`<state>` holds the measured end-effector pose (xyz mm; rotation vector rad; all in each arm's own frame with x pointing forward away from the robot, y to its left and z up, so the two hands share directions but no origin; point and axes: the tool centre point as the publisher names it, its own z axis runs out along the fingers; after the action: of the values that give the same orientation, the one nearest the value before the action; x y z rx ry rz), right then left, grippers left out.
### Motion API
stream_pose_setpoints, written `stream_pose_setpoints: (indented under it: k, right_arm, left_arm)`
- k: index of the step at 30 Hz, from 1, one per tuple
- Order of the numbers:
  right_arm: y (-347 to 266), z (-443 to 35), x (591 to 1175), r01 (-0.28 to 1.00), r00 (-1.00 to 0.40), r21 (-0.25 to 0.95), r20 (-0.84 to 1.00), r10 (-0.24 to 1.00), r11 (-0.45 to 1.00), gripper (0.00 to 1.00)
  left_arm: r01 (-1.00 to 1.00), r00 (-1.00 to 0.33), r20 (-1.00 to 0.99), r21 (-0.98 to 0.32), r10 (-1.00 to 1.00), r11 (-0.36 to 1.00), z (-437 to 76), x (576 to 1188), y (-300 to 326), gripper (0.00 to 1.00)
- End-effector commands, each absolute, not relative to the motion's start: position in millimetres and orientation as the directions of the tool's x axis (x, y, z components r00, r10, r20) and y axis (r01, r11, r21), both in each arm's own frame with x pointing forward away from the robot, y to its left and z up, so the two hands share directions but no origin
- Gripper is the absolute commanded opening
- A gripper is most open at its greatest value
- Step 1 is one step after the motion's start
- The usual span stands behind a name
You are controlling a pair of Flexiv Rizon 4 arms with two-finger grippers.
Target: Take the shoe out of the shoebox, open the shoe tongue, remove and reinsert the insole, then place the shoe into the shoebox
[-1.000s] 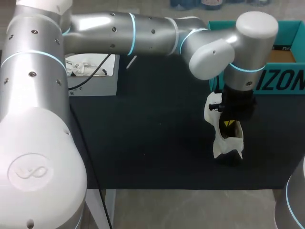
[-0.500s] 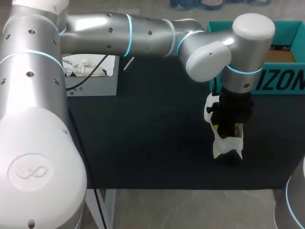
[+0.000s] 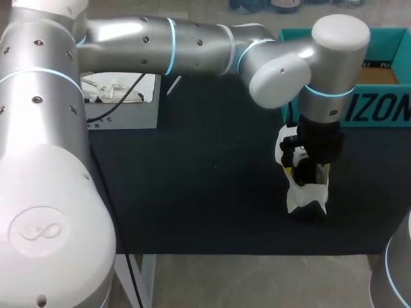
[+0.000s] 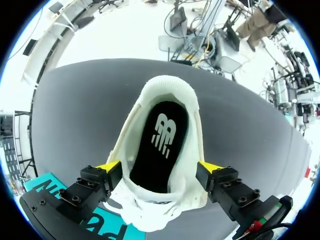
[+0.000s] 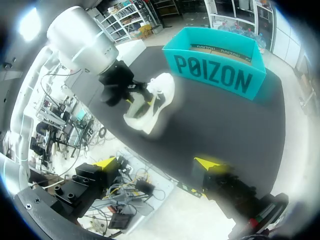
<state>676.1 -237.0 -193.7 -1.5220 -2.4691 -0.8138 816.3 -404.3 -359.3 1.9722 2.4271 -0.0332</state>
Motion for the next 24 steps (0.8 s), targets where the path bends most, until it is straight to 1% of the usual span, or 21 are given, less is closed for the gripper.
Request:
stream_pose_setpoints:
  k: [1,12,13,14,16,24]
  right_arm:
    - [-236.7,-193.9,674.7,0.860,-0.482,0.376,0.375,0.792,0.346,1.00]
    - [-236.7,-193.9,674.7,0.860,-0.482,0.376,0.375,0.792,0.346,1.00]
    - [-236.7,-193.9,674.7,0.860,-0.482,0.376,0.375,0.792,0.346,1.00]
    - [-236.7,-193.9,674.7,0.860,-0.482,0.376,0.375,0.792,0.346,1.00]
    - [-236.7,-193.9,674.7,0.860,-0.482,0.376,0.375,0.792,0.346,1.00]
    - [-236.7,-193.9,674.7,0.860,-0.482,0.376,0.375,0.792,0.346,1.00]
  left_arm:
    - [0.977,-0.211,-0.029,0.015,0.977,0.211,-338.2,812.2,-396.9,1.00]
    - [0.968,-0.233,-0.052,0.079,0.971,0.237,-292.6,819.9,-381.7,1.00]
    - [0.967,-0.235,-0.058,0.086,0.970,0.239,-289.8,821.7,-379.8,0.87]
    - [0.967,-0.235,-0.057,0.091,0.970,0.239,-288.6,823.5,-378.5,0.55]
    - [0.966,-0.236,-0.055,0.093,0.970,0.240,-289.4,828.0,-376.2,0.00]
    - [0.970,-0.226,-0.046,0.084,0.973,0.229,-306.3,838.6,-385.9,0.00]
